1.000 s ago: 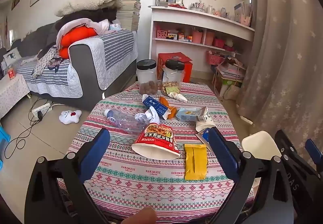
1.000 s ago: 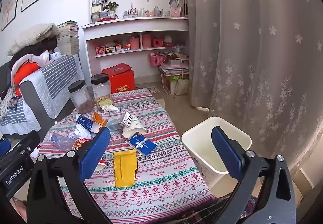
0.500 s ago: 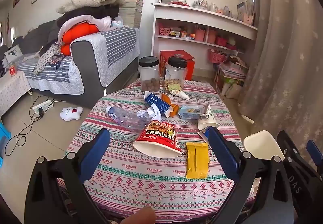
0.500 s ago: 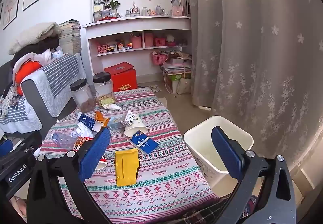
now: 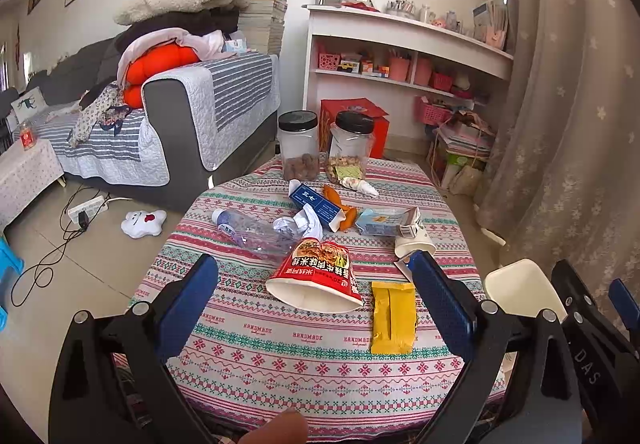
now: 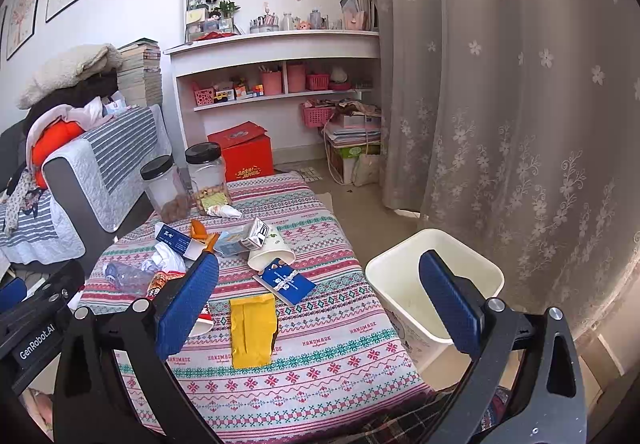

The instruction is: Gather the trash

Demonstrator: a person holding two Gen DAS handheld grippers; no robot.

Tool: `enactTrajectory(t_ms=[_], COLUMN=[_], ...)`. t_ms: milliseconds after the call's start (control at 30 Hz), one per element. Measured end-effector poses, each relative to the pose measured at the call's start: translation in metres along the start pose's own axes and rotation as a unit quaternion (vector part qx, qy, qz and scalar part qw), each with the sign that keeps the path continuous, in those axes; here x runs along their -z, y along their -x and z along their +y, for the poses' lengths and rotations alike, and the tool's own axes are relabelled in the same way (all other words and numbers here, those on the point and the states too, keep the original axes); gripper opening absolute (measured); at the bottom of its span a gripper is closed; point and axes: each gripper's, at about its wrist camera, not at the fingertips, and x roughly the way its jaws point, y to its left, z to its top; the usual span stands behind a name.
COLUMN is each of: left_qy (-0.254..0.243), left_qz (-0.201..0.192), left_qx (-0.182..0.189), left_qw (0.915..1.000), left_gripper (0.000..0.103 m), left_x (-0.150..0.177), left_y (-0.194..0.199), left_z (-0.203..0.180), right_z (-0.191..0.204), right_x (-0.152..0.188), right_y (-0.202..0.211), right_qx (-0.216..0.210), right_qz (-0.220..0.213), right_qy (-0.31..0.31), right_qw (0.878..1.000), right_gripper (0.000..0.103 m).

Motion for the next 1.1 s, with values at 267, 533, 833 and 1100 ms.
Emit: enactTrajectory(t_ms=[267,533,833,1100], left_qy=[0.002,0.003,0.004,0.005], left_qz=[0.001,0.003,0.006,0.008], left_qx=[-0.002,-0.004,-0.007,-0.008], left_qw=[1.0,1.0,0.9999,0.9999], left_gripper=[0.095,0.095,0.095,0.095], left_x=[-0.0001,0.0008,0.0009,0.001], left_y=[0.0013,-0.0009,-0.0021,-0.0028], left_z=[0.0019,0.0039,0.0051,0.0059], right_z=[0.0004,0.0006,0.0006,0.0001], right_x=[0.001,0.0018,0.0023,0.0028], right_y=[-0.001,-0.0022,-0.0029,-0.0029], right_qx=[0.0,-0.001,-0.001,-0.001], right_qz=[0.0,0.001,0.002,0.003], right_qy=[0.0,-0.001,0.0,-0.001], right_qw=[1.0,1.0,1.0,1.0], right_gripper=[0.096,0.096,0.096,0.096])
